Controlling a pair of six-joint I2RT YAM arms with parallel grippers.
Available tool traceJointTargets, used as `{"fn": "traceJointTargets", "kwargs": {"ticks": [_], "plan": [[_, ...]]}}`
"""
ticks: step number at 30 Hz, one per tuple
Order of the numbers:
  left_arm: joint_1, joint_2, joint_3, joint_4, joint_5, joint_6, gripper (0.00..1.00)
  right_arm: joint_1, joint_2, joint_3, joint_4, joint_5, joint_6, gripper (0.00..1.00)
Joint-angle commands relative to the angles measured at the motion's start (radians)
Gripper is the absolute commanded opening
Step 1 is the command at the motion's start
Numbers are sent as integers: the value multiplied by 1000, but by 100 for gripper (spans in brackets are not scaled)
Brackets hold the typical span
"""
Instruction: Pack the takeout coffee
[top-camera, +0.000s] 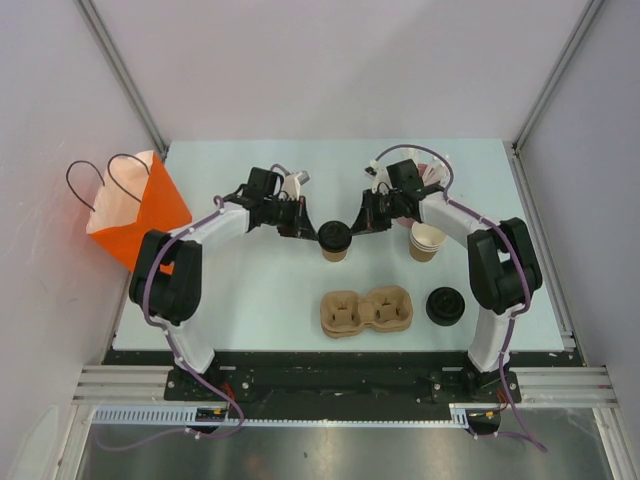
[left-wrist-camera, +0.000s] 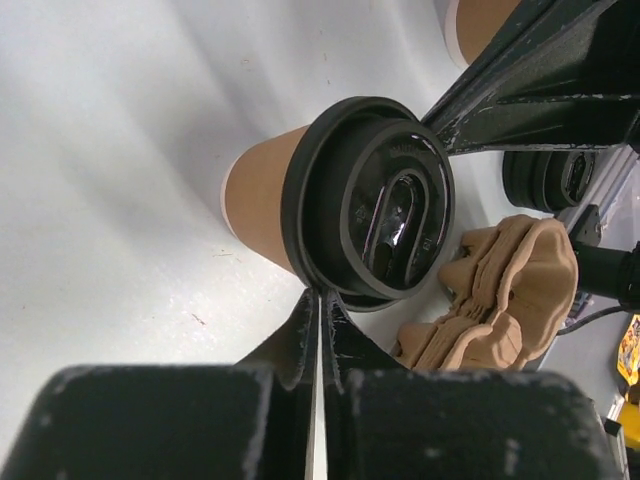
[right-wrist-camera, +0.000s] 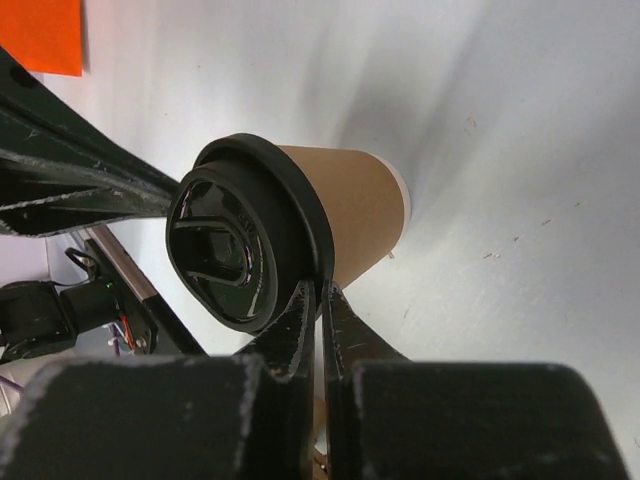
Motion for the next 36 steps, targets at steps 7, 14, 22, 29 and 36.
{"fn": "traceJointTargets", "kwargs": {"ticks": [7, 14, 22, 29, 36], "plan": [[-13, 135, -73, 5, -88, -18, 0, 12, 65, -169, 27, 76, -14, 0], [-10, 37, -49, 13, -66, 6, 0, 18, 2, -182, 67, 86, 3, 0], [-10, -110, -13, 22, -99, 71, 4, 32, -95, -147, 76, 120, -22, 1], [-10, -92, 33, 20, -100, 95, 22, 55, -81, -66, 63, 117, -39, 5], [4, -75, 7, 22, -86, 97, 25, 118, -124, -14, 50, 175, -46, 5]]}}
